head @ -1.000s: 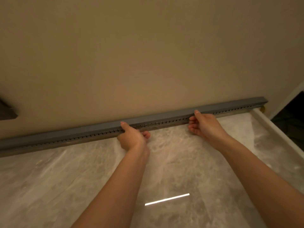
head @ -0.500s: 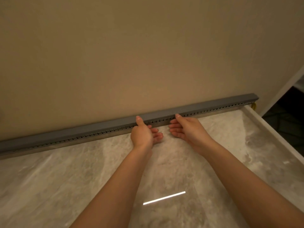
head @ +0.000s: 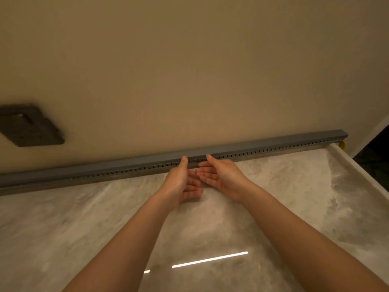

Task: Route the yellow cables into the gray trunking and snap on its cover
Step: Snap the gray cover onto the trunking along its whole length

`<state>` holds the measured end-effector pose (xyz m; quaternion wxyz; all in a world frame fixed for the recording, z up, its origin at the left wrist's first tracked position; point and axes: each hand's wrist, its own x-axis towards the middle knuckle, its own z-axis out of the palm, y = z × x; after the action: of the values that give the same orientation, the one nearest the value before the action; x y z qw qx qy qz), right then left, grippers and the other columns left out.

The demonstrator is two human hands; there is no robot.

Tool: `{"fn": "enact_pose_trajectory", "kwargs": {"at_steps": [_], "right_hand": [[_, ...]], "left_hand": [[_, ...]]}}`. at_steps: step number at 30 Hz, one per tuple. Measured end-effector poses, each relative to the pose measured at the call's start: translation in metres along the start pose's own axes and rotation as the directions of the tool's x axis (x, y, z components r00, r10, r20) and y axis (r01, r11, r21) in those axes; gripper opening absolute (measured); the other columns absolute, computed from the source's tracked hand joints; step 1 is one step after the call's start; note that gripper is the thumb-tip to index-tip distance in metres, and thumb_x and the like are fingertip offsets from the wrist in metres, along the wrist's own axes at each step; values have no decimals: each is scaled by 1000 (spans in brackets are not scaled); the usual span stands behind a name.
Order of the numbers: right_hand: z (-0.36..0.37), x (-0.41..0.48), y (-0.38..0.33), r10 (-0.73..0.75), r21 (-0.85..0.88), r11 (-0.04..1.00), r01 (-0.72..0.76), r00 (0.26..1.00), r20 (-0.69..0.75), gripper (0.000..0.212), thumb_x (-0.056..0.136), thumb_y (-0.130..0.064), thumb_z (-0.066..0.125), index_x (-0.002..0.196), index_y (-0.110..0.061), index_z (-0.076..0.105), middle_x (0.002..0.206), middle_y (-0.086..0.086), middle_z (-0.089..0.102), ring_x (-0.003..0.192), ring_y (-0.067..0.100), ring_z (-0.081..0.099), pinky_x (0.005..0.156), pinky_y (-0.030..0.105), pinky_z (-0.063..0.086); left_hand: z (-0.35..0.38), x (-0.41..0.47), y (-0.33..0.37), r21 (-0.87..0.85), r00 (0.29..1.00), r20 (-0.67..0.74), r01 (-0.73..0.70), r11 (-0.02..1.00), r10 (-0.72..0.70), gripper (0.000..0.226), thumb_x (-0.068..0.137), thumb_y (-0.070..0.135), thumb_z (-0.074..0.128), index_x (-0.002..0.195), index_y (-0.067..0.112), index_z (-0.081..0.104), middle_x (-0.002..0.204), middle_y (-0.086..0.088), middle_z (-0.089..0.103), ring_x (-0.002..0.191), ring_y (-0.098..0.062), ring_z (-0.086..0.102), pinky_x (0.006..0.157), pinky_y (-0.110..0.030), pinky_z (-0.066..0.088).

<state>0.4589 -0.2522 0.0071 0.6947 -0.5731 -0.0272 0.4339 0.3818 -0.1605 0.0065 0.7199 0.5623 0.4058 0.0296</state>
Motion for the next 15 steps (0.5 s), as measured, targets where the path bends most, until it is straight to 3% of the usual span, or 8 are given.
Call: {"fn": "enact_pose_trajectory", "kwargs": {"at_steps": [5, 9, 12, 15], "right_hand": [[46, -7, 22, 7, -110, 994, -3, 999, 37, 30, 100, -23, 42, 96, 2, 58, 79, 13, 63, 71, 17, 62, 64, 19, 53], [104, -13, 47, -80, -297, 950, 99, 994, 76, 28, 99, -22, 44, 84, -6, 61, 73, 8, 62, 62, 13, 59, 60, 20, 51], [150, -19, 66, -205, -506, 826, 250, 968, 144, 25, 98, -20, 47, 91, -4, 64, 74, 4, 63, 66, 14, 60, 61, 21, 49], [198, -23, 83, -298, -673, 631, 385, 922, 248, 21, 95, -22, 51, 97, -8, 67, 80, 1, 67, 74, 13, 63, 70, 27, 50]], "left_hand": [[-61, -23, -8, -29, 998, -52, 18, 999, -19, 47, 98, 47, 33, 86, 7, 54, 70, -11, 55, 56, -23, 55, 61, -36, 52], [-126, -45, -14, -46, 990, -142, -19, 999, 13, 41, 100, 41, 33, 86, 7, 52, 74, -12, 54, 58, -23, 54, 57, -32, 49], [-176, -57, -17, -53, 974, -224, -58, 997, 44, 37, 101, 36, 34, 84, 6, 51, 78, -13, 53, 59, -24, 54, 56, -30, 48], [-226, -66, -18, -99, 944, -325, -96, 990, 59, 32, 101, 28, 37, 84, 5, 51, 80, -12, 51, 60, -23, 52, 58, -32, 47]]}}
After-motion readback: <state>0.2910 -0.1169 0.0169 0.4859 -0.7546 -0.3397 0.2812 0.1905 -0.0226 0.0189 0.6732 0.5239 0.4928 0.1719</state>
